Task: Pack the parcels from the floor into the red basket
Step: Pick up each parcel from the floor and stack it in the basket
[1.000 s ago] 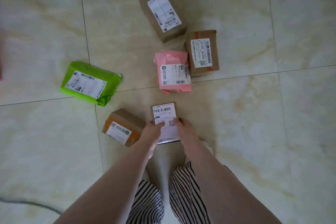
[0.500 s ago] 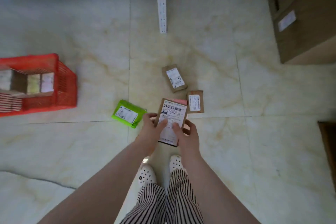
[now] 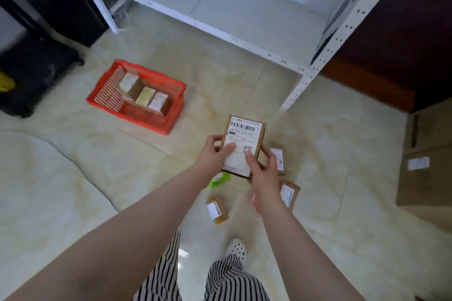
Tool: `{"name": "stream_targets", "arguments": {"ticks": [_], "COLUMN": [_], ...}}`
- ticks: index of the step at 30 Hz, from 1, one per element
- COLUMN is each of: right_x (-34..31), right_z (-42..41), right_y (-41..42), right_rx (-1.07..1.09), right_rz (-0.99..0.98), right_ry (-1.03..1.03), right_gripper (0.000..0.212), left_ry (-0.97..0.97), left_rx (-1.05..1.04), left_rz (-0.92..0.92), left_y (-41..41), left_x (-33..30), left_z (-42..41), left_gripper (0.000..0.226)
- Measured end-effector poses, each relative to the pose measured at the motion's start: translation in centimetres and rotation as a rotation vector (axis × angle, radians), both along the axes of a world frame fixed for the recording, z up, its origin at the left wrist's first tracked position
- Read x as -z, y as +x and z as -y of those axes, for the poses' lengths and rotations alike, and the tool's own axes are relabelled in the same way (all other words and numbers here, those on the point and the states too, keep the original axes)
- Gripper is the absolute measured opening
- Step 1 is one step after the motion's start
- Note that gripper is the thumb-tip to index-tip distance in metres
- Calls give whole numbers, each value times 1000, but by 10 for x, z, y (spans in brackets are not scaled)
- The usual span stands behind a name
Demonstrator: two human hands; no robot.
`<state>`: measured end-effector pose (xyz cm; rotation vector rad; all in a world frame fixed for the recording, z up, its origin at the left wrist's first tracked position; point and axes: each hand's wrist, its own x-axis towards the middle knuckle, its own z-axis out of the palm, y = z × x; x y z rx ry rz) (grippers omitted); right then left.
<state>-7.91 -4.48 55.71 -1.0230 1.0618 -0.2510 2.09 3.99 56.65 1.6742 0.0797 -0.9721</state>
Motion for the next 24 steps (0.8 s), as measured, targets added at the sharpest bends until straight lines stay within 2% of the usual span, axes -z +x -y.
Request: {"name": "stream_targets", "arguments": {"ticks": [6,11,19,21,24], "right_x": [-3,-6,-9,-7,2], "right_z": [-70,-160,-220,-220,-213], "right_y": [120,227,342,365,397], "right_rx": [-86,-130,-174,-182,-204], "right_rz": [-9,-30,-68,-67,-60], "right_ry": [28,116,171,181,175], "right_gripper": [42,45,45,39,19], "left_ry": [-21,61,89,72,54], "left_rx": [-89,-154,-248,-268,-289], "left_rz": [-22,-16,6,-8,-32], "left_y": [109,215,331,353,384], "left_x": [-6,-9,-14,-14,-9], "left_z": [-88,-179,-238,-240,-235], "left_gripper": [39,44,45,42,34]}}
